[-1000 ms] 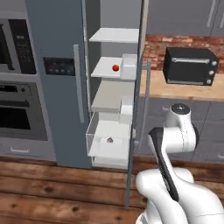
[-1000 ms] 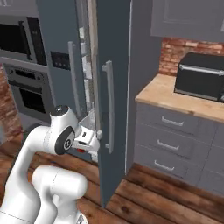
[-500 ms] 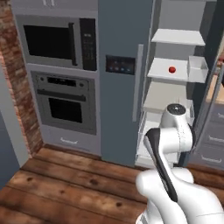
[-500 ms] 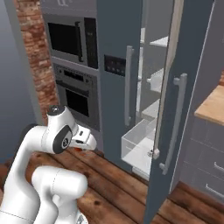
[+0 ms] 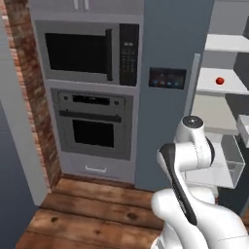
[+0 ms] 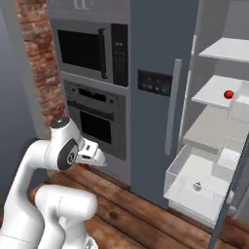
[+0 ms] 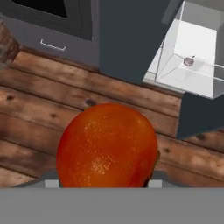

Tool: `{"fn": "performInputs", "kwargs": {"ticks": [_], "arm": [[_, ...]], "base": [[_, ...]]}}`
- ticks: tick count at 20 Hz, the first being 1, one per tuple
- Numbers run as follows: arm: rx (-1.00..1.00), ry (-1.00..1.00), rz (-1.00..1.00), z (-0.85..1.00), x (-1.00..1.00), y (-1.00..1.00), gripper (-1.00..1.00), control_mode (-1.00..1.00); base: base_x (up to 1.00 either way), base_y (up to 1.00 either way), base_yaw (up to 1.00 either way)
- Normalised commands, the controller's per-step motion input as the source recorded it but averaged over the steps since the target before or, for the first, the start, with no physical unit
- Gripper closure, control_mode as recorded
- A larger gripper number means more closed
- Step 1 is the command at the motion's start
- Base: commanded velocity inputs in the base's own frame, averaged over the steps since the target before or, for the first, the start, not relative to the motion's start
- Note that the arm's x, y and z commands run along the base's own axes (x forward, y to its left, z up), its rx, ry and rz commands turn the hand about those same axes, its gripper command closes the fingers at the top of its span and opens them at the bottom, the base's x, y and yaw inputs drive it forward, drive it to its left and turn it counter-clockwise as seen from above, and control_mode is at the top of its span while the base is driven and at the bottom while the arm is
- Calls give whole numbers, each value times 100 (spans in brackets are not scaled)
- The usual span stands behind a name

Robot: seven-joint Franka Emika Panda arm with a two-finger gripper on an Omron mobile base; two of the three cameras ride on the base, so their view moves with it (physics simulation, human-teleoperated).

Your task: Place the garlic and tomato inside the fridge drawer. Close the drawer after placing the vegetables.

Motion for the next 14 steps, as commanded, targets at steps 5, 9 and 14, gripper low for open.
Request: {"fn": "performInputs", "kwargs": {"ticks": [5, 9, 14], "arm": [[0, 0, 0, 0, 0, 0, 100, 100], [0, 0, 0, 0, 0, 0, 100, 100], [0, 0, 0, 0, 0, 0, 100, 100]], "base": [[54, 55, -81], [53, 38, -86], [94, 38, -68]]}}
